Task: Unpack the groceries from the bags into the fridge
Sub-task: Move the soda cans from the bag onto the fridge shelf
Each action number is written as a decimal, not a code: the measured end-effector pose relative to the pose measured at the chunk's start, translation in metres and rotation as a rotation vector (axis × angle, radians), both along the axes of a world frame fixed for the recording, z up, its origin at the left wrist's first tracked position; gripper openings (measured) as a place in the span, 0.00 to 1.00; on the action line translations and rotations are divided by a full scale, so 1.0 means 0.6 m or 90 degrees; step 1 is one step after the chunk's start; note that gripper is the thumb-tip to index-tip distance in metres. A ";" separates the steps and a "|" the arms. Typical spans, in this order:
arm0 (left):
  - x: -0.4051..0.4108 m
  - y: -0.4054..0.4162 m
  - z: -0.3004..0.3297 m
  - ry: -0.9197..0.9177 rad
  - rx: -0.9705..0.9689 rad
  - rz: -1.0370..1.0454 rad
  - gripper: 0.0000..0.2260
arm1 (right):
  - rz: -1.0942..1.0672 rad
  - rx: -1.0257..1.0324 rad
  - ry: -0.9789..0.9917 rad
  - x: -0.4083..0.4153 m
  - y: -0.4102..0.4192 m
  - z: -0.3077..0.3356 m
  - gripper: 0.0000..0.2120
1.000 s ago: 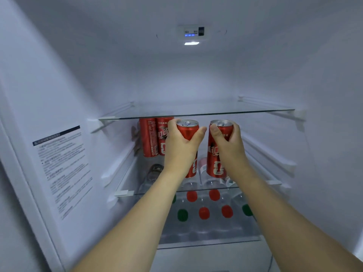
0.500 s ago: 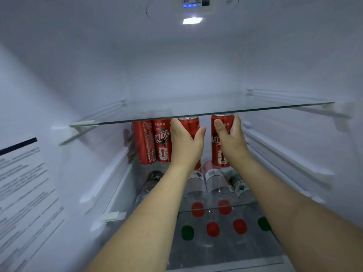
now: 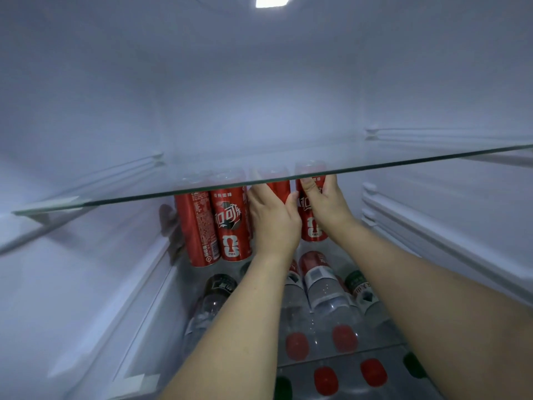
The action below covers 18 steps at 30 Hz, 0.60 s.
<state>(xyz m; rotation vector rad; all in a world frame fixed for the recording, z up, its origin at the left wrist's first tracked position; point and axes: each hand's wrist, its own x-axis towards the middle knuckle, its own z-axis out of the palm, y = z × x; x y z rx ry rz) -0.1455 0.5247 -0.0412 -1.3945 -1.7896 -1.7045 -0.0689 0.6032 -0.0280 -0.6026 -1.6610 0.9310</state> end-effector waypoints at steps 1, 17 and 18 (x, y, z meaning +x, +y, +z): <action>0.000 0.001 -0.002 0.003 -0.007 0.004 0.36 | 0.001 0.002 0.004 -0.003 0.001 0.001 0.15; -0.002 -0.027 -0.005 0.151 -0.104 0.034 0.29 | -0.019 0.039 -0.115 0.021 0.010 -0.007 0.25; 0.001 -0.030 -0.003 0.161 -0.119 0.045 0.29 | -0.046 0.048 -0.138 0.025 0.011 -0.007 0.23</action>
